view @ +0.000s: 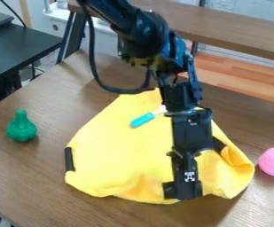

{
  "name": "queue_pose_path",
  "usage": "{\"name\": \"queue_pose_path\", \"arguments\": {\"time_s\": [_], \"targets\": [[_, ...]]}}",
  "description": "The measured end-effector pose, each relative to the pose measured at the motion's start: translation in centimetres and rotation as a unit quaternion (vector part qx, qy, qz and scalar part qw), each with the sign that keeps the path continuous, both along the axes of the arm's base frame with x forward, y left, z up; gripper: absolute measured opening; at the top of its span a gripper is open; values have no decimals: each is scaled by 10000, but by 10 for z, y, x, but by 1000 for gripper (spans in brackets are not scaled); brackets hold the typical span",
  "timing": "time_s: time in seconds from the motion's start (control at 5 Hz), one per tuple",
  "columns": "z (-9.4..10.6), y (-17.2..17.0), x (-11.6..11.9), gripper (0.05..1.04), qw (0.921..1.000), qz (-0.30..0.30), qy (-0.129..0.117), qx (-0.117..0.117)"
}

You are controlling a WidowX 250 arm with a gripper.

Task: Unfold the clothe from the bottom to the right

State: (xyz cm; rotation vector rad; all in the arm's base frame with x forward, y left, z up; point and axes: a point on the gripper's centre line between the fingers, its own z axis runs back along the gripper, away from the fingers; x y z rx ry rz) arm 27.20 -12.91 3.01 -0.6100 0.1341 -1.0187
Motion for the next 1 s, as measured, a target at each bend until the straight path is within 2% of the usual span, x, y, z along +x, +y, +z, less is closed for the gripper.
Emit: {"name": "queue_pose_path", "arguments": {"time_s": [0.2, 0.4, 0.6, 0.8, 1.0], "targets": [[5, 0, 1, 611, 9997, -55, 173, -143], [13, 1, 1, 875, 9987, -58, 304, -396], [28, 4, 3, 1003, 9963, 26, 473, -713], [46, 9, 7, 1000, 9959, -55, 347, -834], [76, 37, 30, 999, 9944, -461, -948, 11]]}}
